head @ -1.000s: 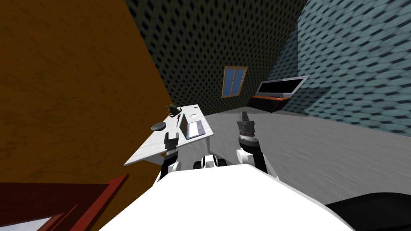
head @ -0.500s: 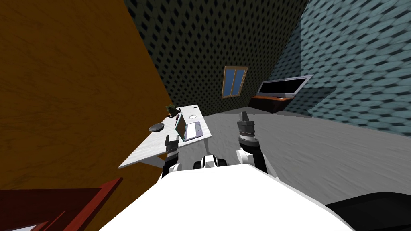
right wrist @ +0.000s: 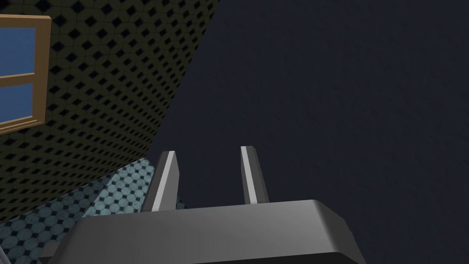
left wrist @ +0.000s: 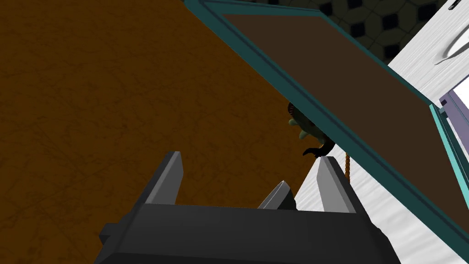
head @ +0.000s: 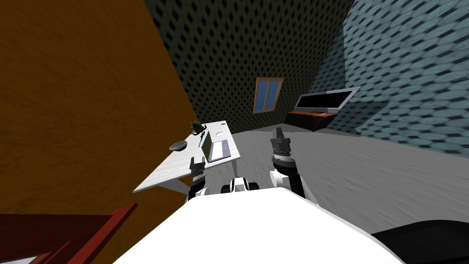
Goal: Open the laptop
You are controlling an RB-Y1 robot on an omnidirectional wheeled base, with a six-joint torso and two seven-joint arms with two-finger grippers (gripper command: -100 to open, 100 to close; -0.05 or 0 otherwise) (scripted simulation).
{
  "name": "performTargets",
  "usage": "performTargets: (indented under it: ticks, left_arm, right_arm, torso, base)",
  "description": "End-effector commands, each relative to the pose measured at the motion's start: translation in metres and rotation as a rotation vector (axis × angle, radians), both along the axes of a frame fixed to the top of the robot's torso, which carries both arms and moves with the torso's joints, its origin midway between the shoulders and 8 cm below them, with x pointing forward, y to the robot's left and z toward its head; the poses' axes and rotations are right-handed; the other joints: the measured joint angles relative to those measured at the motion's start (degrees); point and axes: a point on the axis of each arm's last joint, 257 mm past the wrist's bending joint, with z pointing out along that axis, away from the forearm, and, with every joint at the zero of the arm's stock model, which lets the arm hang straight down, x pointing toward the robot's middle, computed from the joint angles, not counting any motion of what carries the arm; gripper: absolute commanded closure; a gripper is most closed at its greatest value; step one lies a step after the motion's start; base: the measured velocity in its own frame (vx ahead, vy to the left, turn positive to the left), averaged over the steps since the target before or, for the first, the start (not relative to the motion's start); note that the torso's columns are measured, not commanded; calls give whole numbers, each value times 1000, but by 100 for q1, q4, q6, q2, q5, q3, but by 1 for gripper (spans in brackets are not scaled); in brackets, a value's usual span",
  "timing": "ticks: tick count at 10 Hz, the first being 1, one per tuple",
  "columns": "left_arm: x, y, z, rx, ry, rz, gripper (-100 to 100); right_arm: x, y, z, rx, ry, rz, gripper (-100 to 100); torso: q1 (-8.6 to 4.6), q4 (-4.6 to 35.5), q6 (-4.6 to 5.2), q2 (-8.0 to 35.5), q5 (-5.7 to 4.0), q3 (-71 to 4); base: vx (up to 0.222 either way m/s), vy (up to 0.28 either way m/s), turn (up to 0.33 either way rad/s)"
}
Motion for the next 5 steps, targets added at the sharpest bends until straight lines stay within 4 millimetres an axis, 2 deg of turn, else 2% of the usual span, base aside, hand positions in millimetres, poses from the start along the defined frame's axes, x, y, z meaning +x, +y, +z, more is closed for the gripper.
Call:
performTargets:
  ticks: [1, 3, 5]
  left_arm:
    - [0, -12, -25, -68, 36, 2, -100]
    - [7, 1, -4, -42, 1, 10, -100]
    - [12, 2, 2, -41, 1, 9, -100]
  right_arm:
    - [0, 0, 0, 0, 0, 0, 0]
    - [0, 0, 0, 0, 0, 0, 0]
    - [0, 0, 0, 0, 0, 0, 0]
  torso:
    - [4, -2, 2, 0, 5, 1]
    - [36, 12, -15, 1, -3, -1]
    - [44, 38, -44, 26, -22, 7]
  base:
    - [20, -36, -4]
    - [-2, -5, 47]
    - [27, 1, 5]
